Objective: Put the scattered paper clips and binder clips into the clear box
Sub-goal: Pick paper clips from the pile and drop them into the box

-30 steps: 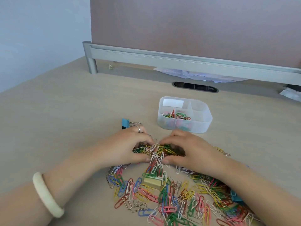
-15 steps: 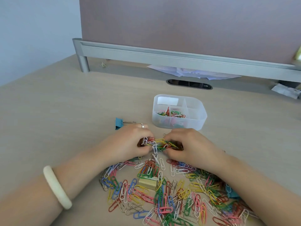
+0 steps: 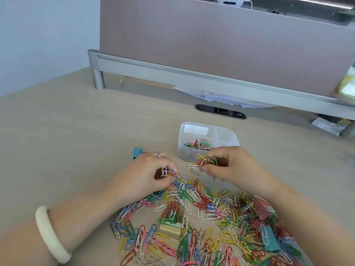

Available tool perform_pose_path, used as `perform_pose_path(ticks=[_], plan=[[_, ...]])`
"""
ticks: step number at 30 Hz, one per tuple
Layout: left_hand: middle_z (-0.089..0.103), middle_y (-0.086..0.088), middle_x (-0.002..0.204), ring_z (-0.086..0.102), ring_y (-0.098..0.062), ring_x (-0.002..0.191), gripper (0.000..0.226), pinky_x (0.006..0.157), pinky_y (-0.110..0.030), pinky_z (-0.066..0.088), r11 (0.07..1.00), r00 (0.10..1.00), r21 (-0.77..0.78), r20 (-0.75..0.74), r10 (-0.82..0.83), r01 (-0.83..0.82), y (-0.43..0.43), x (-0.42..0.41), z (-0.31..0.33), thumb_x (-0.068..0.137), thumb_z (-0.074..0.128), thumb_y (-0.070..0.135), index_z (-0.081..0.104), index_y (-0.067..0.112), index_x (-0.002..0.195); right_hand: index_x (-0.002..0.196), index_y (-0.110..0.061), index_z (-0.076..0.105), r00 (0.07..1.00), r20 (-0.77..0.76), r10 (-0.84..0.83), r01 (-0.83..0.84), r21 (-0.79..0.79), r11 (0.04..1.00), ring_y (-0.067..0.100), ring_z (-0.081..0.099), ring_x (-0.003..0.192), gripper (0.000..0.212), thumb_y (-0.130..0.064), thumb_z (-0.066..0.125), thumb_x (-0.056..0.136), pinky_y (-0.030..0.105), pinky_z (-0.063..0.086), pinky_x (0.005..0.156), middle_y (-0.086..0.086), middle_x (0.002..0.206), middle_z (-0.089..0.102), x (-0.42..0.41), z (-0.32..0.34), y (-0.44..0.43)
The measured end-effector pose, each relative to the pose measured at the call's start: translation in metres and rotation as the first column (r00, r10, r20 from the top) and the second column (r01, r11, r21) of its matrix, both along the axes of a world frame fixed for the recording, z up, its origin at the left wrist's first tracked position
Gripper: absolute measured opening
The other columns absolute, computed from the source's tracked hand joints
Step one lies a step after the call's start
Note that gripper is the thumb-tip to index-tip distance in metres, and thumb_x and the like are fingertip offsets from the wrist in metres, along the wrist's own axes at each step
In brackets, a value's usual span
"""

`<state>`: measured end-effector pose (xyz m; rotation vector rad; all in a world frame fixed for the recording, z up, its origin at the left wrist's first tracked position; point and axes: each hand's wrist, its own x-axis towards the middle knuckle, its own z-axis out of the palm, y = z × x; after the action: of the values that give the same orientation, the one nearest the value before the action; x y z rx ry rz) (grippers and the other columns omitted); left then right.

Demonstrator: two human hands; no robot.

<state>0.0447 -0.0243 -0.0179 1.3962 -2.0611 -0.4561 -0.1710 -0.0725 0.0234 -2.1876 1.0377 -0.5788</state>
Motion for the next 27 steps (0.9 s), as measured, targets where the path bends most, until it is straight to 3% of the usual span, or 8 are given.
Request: perform_pose_path(ticks=[4,10,15,19,22,25,27], plan=[[0.060,0.016,0.085,0.057,-0.006,0.081,0.016,0.075,-0.024,0.043,1.000,1.000,0.011,-0.016,-0.008,0.008,0.000,0.000,0.001,0.073,0.061,0.034,0.066,0.026,0.085,0.079,-0.009,0.068,0.994,-0.075,-0.076,0.073,-0.043,0.996,0.001,0.046,0.039,0.007,-0.014,0.064,0.083,0.010,0.037,0.044,-0.004,0.050,0.057,0.009,0.030,-0.031],[0.059,0.018,0.086,0.055,-0.006,0.085,0.015,0.075,-0.016,0.041,1.000,1.000,-0.008,0.019,-0.019,0.019,0.000,0.000,0.001,0.074,0.060,0.033,0.067,0.026,0.086,0.075,-0.006,0.065,0.944,-0.271,-0.186,0.135,-0.196,0.971,0.003,0.052,0.044,0.012,-0.014,0.062,0.082,0.006,0.034,0.041,-0.003,0.058,0.056,0.036,0.037,-0.085],[0.055,0.020,0.083,0.051,0.000,0.084,0.013,0.074,-0.010,0.037,0.999,0.999,-0.025,0.019,-0.027,0.028,0.000,0.000,0.000,0.076,0.063,0.026,0.066,0.026,0.088,0.085,-0.010,0.069,0.850,-0.507,-0.139,0.040,-0.201,0.979,0.017,0.056,0.072,0.009,-0.015,0.063,0.081,0.025,0.042,0.063,0.004,0.082,0.063,0.060,0.028,-0.100],[0.055,0.017,0.086,0.048,0.004,0.081,0.014,0.074,-0.009,0.034,0.999,0.999,-0.038,0.023,-0.028,0.029,0.000,0.000,-0.001,0.079,0.064,0.021,0.066,0.024,0.092,0.101,-0.011,0.067,0.832,-0.538,-0.134,0.009,-0.229,0.973,0.016,0.051,0.084,0.020,-0.011,0.062,0.081,0.024,0.038,0.072,0.000,0.091,0.057,0.067,0.027,-0.101],[0.057,0.014,0.087,0.049,-0.001,0.086,0.014,0.076,-0.012,0.035,0.999,0.999,-0.038,0.012,-0.031,0.032,0.001,0.000,-0.001,0.079,0.064,0.021,0.067,0.023,0.092,0.109,-0.013,0.064,0.852,-0.512,-0.106,0.015,-0.179,0.984,0.018,0.056,0.092,0.027,-0.009,0.060,0.082,0.022,0.039,0.077,0.003,0.100,0.062,0.064,0.026,-0.101],[0.059,0.015,0.086,0.052,-0.002,0.085,0.015,0.073,-0.010,0.036,0.999,1.000,-0.028,-0.010,-0.030,0.029,0.001,0.001,-0.001,0.075,0.062,0.029,0.066,0.025,0.088,0.106,-0.016,0.065,0.917,-0.380,-0.118,0.057,-0.168,0.984,0.016,0.060,0.097,0.022,-0.012,0.058,0.085,0.021,0.040,0.079,0.002,0.102,0.067,0.053,0.029,-0.094],[0.058,0.018,0.083,0.054,-0.001,0.083,0.015,0.069,-0.009,0.037,1.000,0.999,-0.014,-0.030,-0.015,0.015,0.000,0.000,0.002,0.073,0.062,0.033,0.067,0.026,0.085,0.096,-0.017,0.068,0.956,-0.239,-0.171,0.106,-0.265,0.959,0.012,0.058,0.086,0.015,-0.013,0.058,0.086,0.020,0.040,0.072,-0.002,0.095,0.066,0.041,0.030,-0.079]])
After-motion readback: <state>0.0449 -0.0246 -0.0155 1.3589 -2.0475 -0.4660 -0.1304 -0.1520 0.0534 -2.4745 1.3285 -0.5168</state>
